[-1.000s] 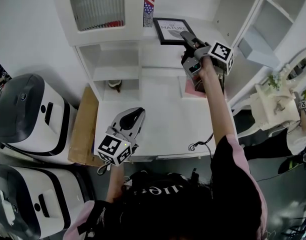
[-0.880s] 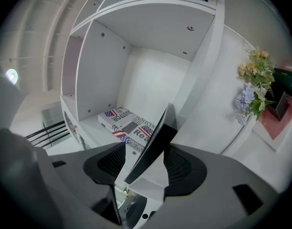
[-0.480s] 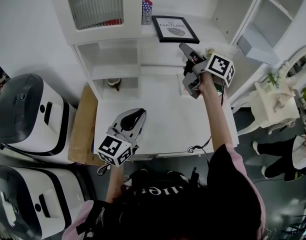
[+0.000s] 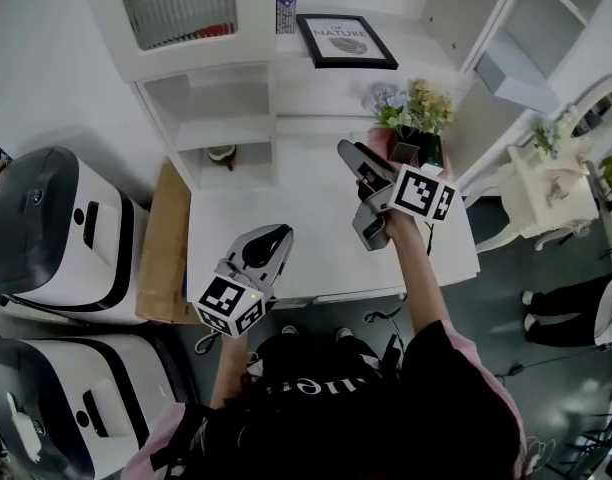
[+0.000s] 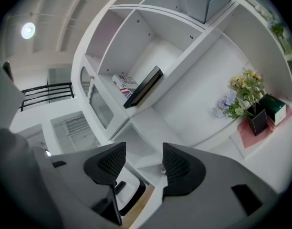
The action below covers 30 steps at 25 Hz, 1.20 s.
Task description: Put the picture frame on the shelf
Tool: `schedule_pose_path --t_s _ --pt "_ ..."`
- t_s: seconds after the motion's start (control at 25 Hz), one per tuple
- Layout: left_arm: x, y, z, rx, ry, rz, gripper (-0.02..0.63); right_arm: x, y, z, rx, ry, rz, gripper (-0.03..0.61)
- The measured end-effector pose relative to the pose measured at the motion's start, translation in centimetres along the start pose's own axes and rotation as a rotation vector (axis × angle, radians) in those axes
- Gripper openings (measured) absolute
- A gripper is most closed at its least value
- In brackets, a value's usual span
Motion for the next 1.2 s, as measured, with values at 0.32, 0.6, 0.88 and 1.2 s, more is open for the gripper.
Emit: schedule_pose_path --t_s 0.32,0.6,0.88,1.2 --pt "2.5 0.2 0.5 0.035 -0.039 -0.059 0.031 5.7 -3.6 -2.8 0.041 -0.175 -0.053 0.244" --pt "3.7 0.1 3.1 0.044 -0.032 -0.085 0.031 9.7 -8.1 -4.0 0.037 -0.155 -0.086 0.21" --pt "4.2 -0.3 7.2 0.035 -0.026 -0.075 0.031 11.9 -13.7 -4.9 0.055 -0.148 -0.096 0.12" --pt "5.8 -1.0 15.4 0.007 -0.02 -0.055 0.031 12.9 -22.4 -5.8 0.047 -0.181 -0.107 0.087"
Point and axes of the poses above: the fingertips, and each gripper's own axes: y forward along the fingers, z to its right, x out of its underside, the point moved 8 cm from there along -y, backward along the fingers, and after that the axes turned 9 degrees about -y, right-handed, at the moved point
